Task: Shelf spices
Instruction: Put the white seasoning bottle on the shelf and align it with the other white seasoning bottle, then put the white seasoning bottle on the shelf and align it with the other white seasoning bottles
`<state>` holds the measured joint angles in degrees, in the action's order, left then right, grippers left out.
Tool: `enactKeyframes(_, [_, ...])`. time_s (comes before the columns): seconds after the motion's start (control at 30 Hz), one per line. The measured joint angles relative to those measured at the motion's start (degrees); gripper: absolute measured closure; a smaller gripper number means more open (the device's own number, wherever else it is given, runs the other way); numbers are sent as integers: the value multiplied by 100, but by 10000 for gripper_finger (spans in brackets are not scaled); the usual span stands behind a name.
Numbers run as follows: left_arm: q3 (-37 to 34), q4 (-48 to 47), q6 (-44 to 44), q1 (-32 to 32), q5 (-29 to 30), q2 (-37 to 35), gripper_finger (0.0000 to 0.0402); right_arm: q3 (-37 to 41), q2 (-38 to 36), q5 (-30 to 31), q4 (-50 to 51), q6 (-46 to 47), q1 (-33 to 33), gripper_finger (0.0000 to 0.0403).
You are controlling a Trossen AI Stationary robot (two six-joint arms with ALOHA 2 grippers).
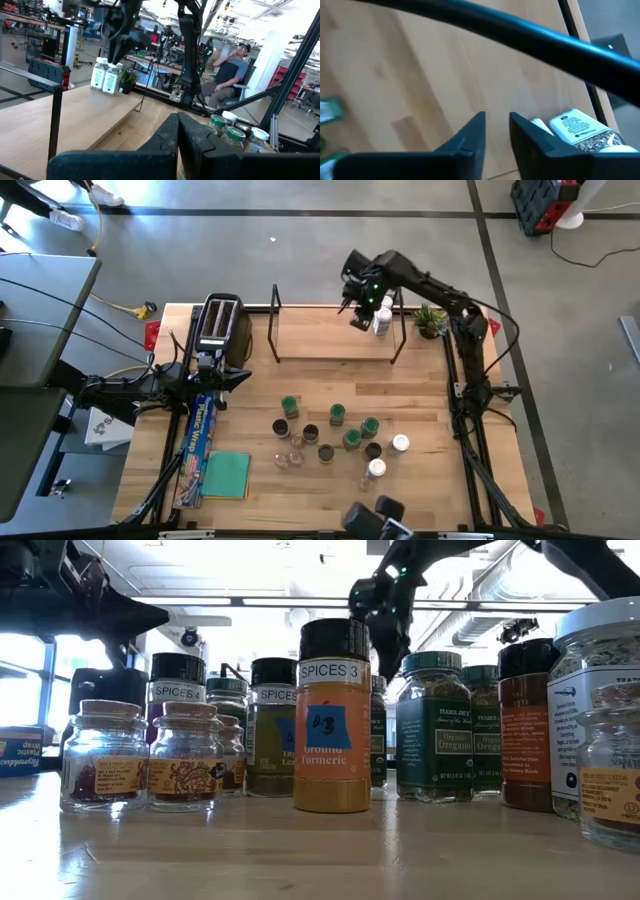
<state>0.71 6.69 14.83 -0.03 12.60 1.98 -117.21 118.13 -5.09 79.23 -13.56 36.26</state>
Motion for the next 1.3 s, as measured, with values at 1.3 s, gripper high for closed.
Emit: enactKeyframes(1.3, [0, 1, 0, 0, 0, 0, 401, -1285, -318, 747, -368, 24, -274, 401])
